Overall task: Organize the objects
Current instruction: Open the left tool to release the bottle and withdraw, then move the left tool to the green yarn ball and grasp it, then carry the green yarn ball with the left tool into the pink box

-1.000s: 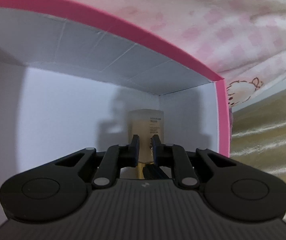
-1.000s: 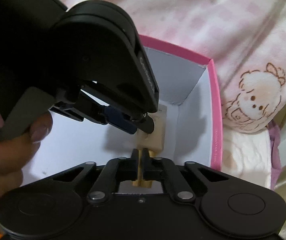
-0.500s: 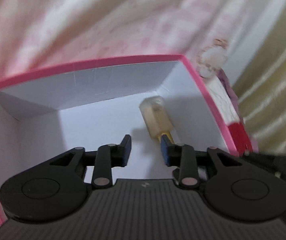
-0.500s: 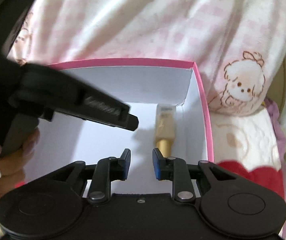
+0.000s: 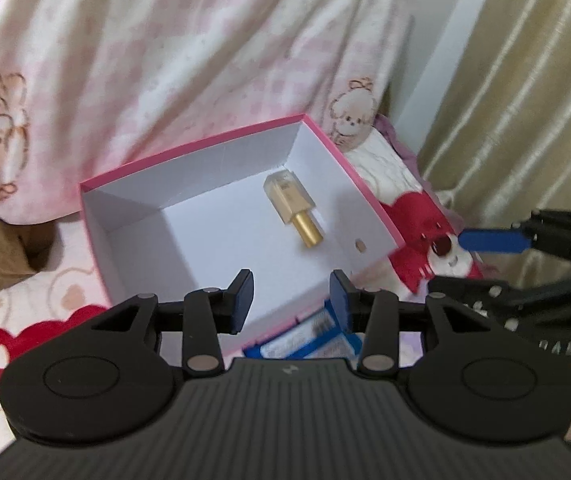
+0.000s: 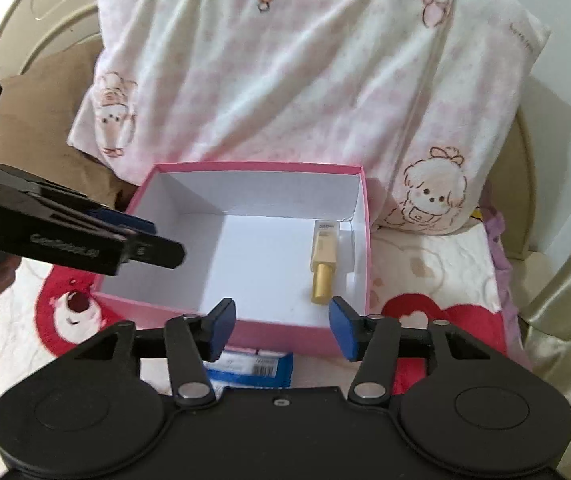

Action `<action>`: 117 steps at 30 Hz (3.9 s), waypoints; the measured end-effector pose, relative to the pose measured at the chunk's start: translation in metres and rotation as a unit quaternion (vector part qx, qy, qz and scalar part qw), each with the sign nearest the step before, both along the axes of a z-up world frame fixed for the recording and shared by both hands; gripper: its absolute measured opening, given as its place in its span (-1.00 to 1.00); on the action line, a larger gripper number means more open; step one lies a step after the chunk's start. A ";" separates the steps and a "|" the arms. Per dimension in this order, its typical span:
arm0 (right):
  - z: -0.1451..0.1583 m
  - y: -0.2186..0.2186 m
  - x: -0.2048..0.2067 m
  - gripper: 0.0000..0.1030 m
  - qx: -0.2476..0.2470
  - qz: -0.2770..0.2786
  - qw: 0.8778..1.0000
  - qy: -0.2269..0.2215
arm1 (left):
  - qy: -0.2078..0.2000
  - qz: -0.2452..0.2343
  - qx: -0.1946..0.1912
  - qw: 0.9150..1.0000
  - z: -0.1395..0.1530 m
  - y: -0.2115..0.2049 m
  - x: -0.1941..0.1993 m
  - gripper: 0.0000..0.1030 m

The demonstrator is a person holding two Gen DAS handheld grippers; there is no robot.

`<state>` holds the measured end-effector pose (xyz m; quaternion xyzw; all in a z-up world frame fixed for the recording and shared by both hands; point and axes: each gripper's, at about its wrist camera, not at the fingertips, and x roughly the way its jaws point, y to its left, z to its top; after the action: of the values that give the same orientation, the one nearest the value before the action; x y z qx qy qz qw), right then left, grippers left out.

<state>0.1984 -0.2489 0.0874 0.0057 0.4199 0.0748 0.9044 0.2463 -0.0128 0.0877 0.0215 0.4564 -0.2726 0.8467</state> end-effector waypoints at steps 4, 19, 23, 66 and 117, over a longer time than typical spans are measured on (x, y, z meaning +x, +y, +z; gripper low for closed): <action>0.019 0.009 -0.030 0.16 0.007 0.004 1.000 0.016 | -0.012 -0.013 0.023 1.000 0.015 0.020 -0.028 -0.12; -0.008 0.069 -0.131 0.48 0.049 0.051 0.994 0.079 | -0.005 -0.062 0.081 0.995 -0.003 0.063 -0.134 0.24; -0.021 0.077 -0.142 0.60 0.064 0.064 0.993 0.081 | 0.008 -0.063 0.071 0.995 -0.017 0.068 -0.142 0.26; -0.162 0.180 -0.135 0.14 0.008 0.145 0.989 -0.018 | 0.074 0.058 -0.056 0.994 -0.143 0.089 -0.160 -0.10; -0.133 0.023 0.107 0.11 0.017 0.037 0.999 -0.004 | 0.077 0.077 -0.074 0.991 -0.129 -0.051 0.118 -0.15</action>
<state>0.3051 -0.2262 -0.0461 0.0057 0.4150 0.1153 0.9025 0.3643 -0.0639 -0.0412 -0.0973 0.4993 -0.2405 0.8267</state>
